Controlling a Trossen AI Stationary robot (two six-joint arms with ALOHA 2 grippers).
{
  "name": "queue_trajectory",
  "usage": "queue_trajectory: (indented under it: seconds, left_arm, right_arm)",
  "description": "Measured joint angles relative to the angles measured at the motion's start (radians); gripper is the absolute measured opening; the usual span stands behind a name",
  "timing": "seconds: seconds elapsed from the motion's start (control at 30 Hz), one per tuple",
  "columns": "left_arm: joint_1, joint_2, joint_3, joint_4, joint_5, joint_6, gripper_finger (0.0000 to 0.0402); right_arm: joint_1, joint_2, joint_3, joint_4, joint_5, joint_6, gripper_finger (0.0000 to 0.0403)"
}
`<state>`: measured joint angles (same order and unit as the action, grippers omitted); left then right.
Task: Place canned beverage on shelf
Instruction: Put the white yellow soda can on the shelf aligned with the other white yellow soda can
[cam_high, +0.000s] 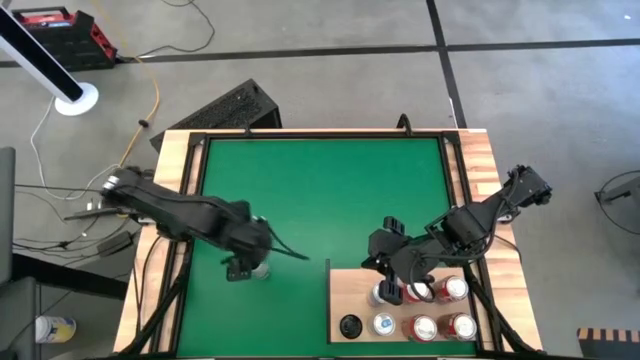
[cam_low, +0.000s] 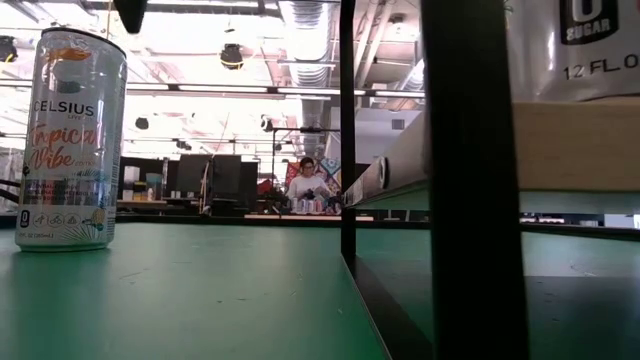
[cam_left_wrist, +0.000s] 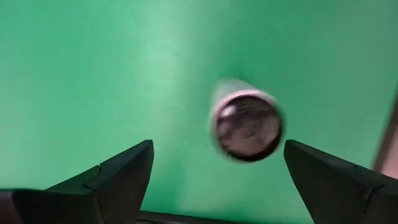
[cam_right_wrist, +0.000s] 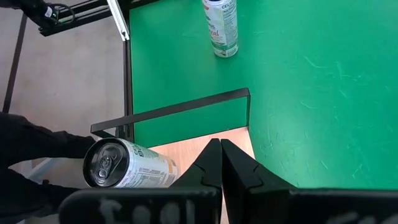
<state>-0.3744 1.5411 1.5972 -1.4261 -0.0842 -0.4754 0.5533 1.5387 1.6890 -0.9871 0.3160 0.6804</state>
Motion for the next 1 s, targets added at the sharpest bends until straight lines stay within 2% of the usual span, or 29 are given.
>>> queue_trajectory:
  seconds: [0.1, 0.23, 0.3, 0.47, 0.6, 0.8, 1.0]
  left_arm:
    - [-0.022, -0.117, -0.054, 0.049, -0.079, -0.115, 0.0346]
    - [-0.055, -0.235, -0.157, 0.232, -0.069, -0.161, 0.0346]
    - [-0.074, -0.260, -0.202, 0.272, -0.077, -0.160, 0.0346]
    - [-0.100, -0.257, -0.286, 0.276, -0.107, -0.211, 0.0346]
    - [-0.130, -0.245, -0.334, 0.353, -0.109, -0.250, 0.0346]
    - [-0.195, -0.246, -0.358, 0.387, -0.257, -0.316, 0.0346]
    - [-0.223, -0.245, -0.443, 0.455, -0.283, -0.361, 0.0346]
  right_arm:
    - [0.000, 0.000, 0.000, 0.000, 0.000, 0.000, 0.0022]
    - [0.000, 0.000, 0.000, 0.000, -0.001, 0.000, 0.0022]
    - [-0.005, 0.000, 0.000, 0.000, -0.002, 0.000, 0.0022]
    - [-0.007, 0.000, 0.000, 0.000, -0.002, 0.000, 0.0022]
    - [-0.008, 0.000, 0.000, 0.001, -0.003, 0.000, 0.0022]
    - [-0.008, 0.000, 0.000, 0.002, -0.003, 0.000, 0.0022]
    - [-0.012, 0.000, 0.000, 0.001, -0.003, 0.000, 0.0022]
